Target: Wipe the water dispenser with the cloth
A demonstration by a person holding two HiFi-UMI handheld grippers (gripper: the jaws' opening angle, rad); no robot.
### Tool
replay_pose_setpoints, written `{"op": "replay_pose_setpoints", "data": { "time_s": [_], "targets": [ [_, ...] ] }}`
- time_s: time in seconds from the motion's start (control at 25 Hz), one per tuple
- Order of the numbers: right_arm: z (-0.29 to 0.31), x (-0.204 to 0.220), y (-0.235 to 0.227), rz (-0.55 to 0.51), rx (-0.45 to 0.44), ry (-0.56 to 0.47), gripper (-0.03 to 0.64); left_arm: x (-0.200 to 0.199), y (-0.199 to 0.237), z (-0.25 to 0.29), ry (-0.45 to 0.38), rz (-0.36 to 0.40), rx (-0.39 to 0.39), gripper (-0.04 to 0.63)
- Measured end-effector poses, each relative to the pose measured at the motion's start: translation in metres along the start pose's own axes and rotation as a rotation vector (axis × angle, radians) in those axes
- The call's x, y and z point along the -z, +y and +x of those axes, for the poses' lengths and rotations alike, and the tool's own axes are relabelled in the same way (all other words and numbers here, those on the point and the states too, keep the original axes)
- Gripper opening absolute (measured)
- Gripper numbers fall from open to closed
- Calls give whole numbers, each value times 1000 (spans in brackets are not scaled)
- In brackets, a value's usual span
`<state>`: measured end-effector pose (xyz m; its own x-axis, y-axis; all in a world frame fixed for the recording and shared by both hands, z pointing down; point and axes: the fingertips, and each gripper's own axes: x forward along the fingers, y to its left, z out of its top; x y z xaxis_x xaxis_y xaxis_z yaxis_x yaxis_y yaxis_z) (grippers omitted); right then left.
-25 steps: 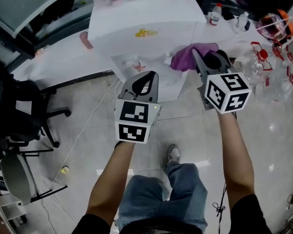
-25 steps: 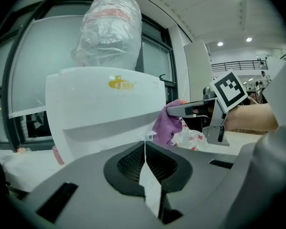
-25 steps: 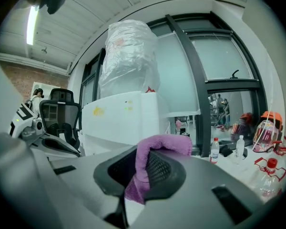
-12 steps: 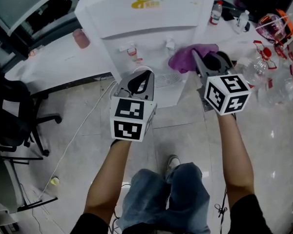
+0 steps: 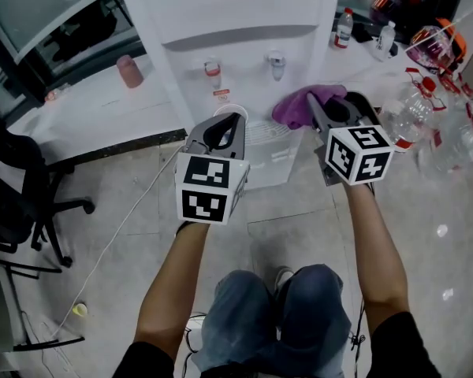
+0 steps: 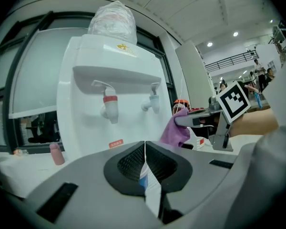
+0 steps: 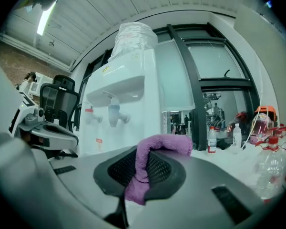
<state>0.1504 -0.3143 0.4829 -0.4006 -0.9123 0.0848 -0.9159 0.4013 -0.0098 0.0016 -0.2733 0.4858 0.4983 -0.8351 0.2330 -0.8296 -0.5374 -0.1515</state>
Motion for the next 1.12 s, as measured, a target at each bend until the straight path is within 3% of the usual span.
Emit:
{"op": "replay_pose_setpoints", "data": {
  "time_s": [0.68,0.88,1.12],
  "targets": [
    [2,78,3,11,22,91,41,28,11,-14,-20,28,-36,28],
    [-2,64,15,-8,-1,72,41,31,20,-21,-12,26,-62,28],
    [-24,-1,52,-44,-88,-50,41,16,28,-30,-20,33,-66,28]
  ]
}}
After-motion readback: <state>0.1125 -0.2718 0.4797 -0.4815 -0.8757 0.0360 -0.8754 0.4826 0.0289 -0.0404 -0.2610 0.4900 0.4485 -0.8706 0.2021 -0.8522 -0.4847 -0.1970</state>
